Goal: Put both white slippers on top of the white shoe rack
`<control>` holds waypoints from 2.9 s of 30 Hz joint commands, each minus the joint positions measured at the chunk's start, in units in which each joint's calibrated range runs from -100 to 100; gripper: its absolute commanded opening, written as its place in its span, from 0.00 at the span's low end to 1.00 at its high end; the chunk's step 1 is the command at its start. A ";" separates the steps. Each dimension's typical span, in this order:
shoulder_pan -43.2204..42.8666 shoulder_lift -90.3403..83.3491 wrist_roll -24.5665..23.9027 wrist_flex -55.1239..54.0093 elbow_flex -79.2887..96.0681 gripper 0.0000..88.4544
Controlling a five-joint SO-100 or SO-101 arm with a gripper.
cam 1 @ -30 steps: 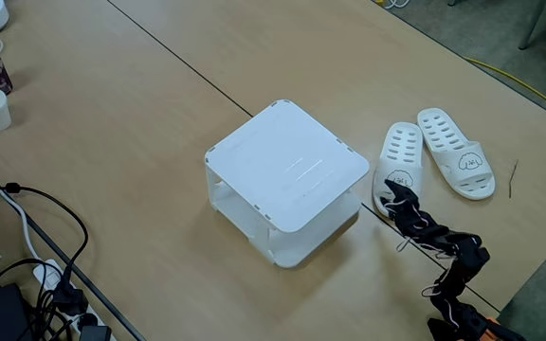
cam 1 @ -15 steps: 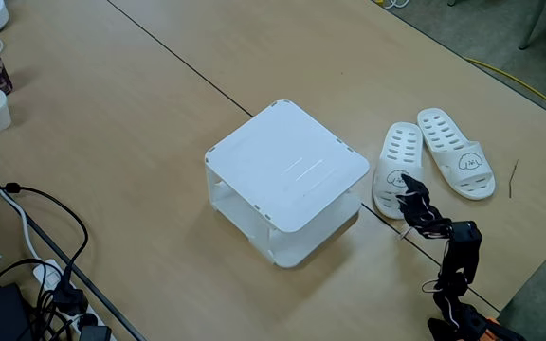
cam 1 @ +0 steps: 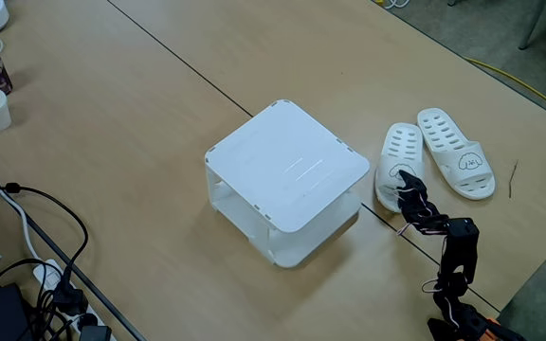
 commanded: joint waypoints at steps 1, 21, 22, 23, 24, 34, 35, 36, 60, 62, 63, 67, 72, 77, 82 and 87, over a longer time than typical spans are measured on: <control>0.47 -1.68 0.42 -1.16 -3.54 0.01; -5.12 -14.89 0.42 42.07 -68.41 0.01; -6.85 -14.89 0.42 43.54 -70.75 0.01; -8.66 -14.89 0.42 44.83 -72.74 0.01; -10.63 -14.89 0.42 45.87 -74.54 0.01; -32.75 -14.55 0.42 48.80 -78.33 0.01; -34.32 -14.30 0.42 48.80 -78.33 0.01; -36.13 -14.13 0.42 48.89 -78.15 0.01; -43.28 -14.05 0.42 49.15 -60.29 0.01; -42.46 -14.05 0.42 49.15 -59.56 0.01; -42.13 -14.05 0.42 49.15 -59.47 0.01; -42.05 -14.05 0.42 49.15 -59.47 0.01; -41.47 -14.05 0.42 49.23 -57.49 0.01; -41.47 -14.13 0.42 49.23 -56.05 0.01; -41.39 -14.13 0.42 49.23 -54.60 0.01; -40.57 -14.13 0.42 49.15 -53.52 0.07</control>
